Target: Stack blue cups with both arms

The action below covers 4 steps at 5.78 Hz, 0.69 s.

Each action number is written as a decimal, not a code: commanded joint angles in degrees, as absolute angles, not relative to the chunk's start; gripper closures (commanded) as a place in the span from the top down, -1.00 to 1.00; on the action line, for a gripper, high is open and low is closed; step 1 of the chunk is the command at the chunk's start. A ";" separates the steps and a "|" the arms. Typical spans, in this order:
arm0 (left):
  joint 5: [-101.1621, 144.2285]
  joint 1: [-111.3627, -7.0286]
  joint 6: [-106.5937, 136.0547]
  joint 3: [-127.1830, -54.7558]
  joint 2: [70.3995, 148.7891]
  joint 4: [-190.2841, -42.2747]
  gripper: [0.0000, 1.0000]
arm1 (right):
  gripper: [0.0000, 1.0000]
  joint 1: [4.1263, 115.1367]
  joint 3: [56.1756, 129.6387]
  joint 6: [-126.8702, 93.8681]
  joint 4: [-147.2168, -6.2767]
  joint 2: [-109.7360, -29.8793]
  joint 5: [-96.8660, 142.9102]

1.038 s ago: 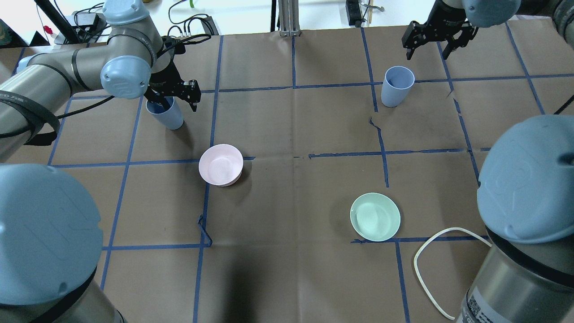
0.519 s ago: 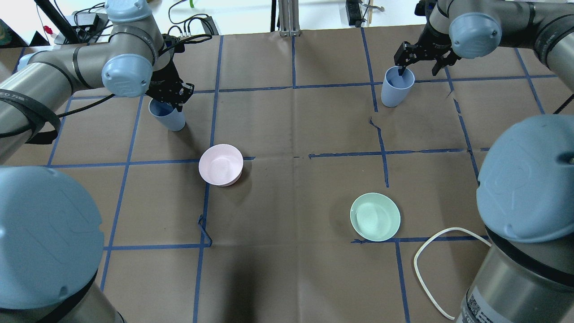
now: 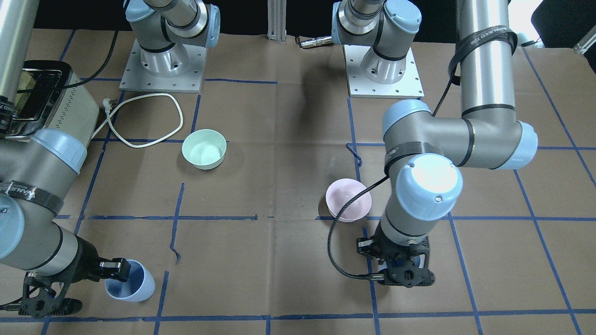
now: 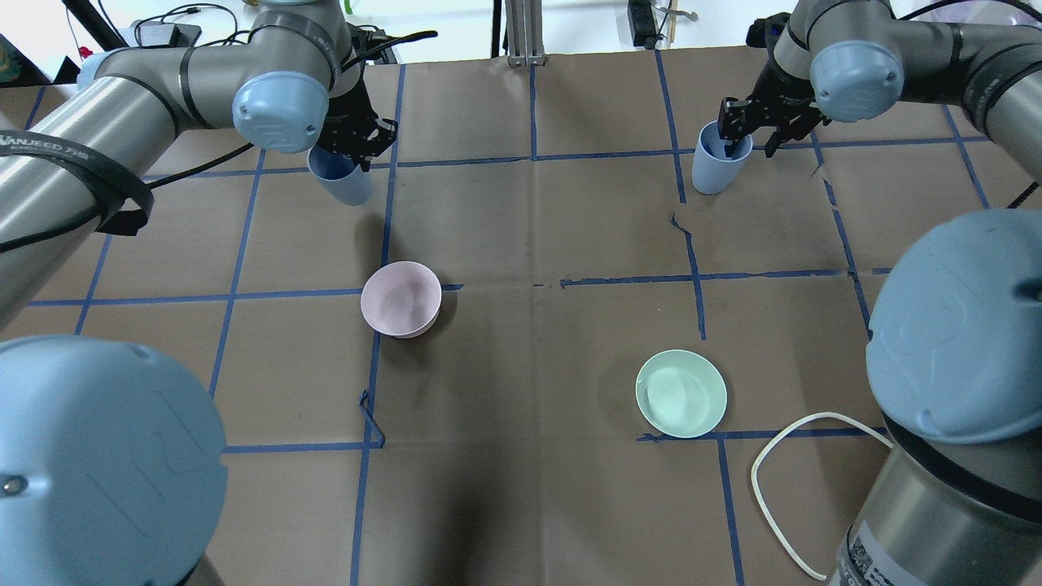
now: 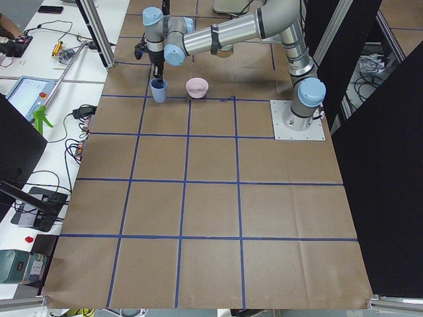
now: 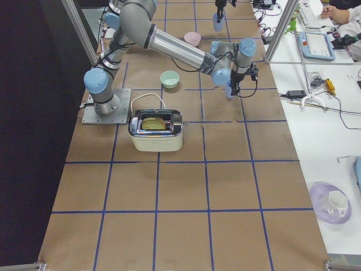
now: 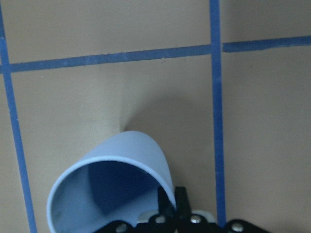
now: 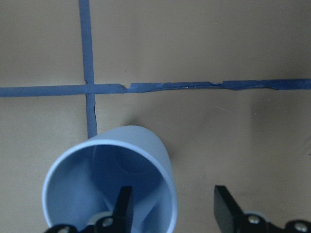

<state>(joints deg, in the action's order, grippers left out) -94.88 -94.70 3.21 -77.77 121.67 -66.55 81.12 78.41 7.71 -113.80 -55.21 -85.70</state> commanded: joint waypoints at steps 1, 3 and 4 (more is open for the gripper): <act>-91.08 -103.31 20.98 -73.84 124.70 -65.92 -1.00 | -0.83 81.12 78.23 7.39 -113.82 -55.46 -85.78; -90.53 -110.80 29.68 -69.54 128.92 -65.66 -0.98 | -0.84 81.04 76.39 7.29 -114.09 -56.24 -86.48; -90.53 -112.31 29.71 -69.43 129.11 -65.83 -0.97 | -0.84 81.04 73.77 7.29 -107.64 -60.86 -86.66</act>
